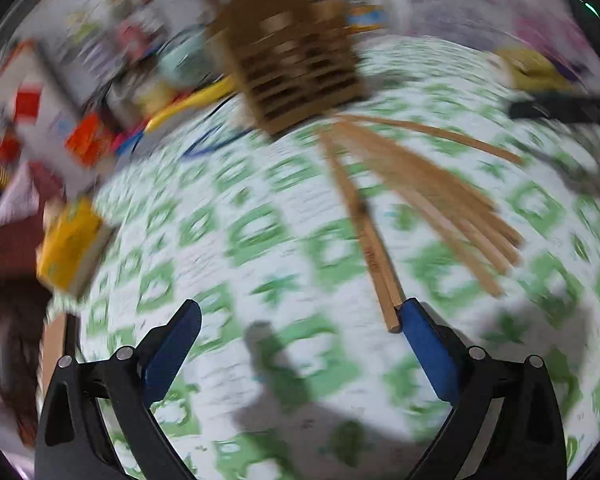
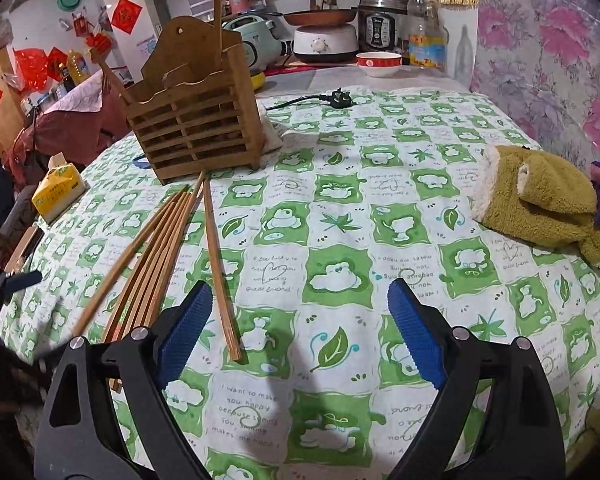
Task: Organize utensils
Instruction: 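Move both tools back to the chopstick bundle, then close the left tool on a chopstick while the right tool grasps another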
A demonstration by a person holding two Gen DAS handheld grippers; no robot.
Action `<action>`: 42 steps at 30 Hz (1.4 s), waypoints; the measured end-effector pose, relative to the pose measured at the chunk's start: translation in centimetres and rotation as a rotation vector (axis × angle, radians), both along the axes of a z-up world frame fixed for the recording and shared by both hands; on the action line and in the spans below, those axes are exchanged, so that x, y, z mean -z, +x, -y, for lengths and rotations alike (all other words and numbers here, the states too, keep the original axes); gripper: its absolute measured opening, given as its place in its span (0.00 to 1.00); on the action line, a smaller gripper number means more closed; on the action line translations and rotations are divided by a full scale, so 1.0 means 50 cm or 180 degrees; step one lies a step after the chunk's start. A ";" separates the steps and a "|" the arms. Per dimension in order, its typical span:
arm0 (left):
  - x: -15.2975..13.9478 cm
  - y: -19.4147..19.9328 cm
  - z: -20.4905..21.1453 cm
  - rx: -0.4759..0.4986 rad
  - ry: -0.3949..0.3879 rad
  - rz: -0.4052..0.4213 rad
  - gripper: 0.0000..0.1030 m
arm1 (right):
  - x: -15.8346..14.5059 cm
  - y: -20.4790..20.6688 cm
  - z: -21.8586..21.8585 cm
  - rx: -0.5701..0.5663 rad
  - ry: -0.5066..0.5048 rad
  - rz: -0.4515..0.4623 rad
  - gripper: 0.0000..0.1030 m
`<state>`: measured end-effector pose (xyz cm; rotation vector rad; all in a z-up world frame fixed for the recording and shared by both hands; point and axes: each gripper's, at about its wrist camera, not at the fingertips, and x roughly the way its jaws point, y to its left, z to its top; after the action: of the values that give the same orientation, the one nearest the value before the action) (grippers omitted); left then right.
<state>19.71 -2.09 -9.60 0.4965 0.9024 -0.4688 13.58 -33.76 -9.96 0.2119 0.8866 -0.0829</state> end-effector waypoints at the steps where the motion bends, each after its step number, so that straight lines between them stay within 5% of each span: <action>1: -0.002 0.014 -0.012 -0.0085 -0.0105 -0.0089 0.96 | 0.000 0.000 -0.002 -0.0009 -0.0011 0.0003 0.84; 4: -0.004 0.025 -0.023 -0.0169 -0.0206 -0.0141 0.96 | -0.002 0.000 -0.010 -0.0045 -0.0077 0.0019 0.84; 14: 0.002 -0.017 -0.010 0.0074 0.0176 0.0170 0.96 | 0.000 0.002 -0.009 -0.0037 -0.0081 -0.0016 0.84; 20: 0.004 0.013 -0.032 -0.0143 0.0149 0.0115 0.96 | 0.000 0.003 -0.012 -0.0057 -0.0142 -0.0007 0.84; 24: 0.004 -0.004 -0.003 -0.0099 0.0385 0.0386 0.93 | 0.001 0.004 -0.017 -0.0077 -0.0182 -0.0003 0.84; 28: 0.004 -0.019 0.016 0.0079 0.0425 0.0455 0.73 | -0.001 0.003 -0.028 -0.0124 -0.0234 0.0011 0.80; 37: 0.006 0.010 0.024 -0.0016 -0.0031 -0.0075 0.14 | 0.003 0.005 -0.041 -0.0267 -0.0238 -0.0033 0.64; 42: 0.007 0.021 0.034 -0.0274 -0.0169 -0.0199 0.09 | 0.002 0.000 -0.048 -0.0360 -0.0200 -0.0036 0.60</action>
<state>20.74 -3.80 -9.96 0.3948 0.9651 -0.4306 13.59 -31.38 -10.06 0.1027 0.9043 -0.0068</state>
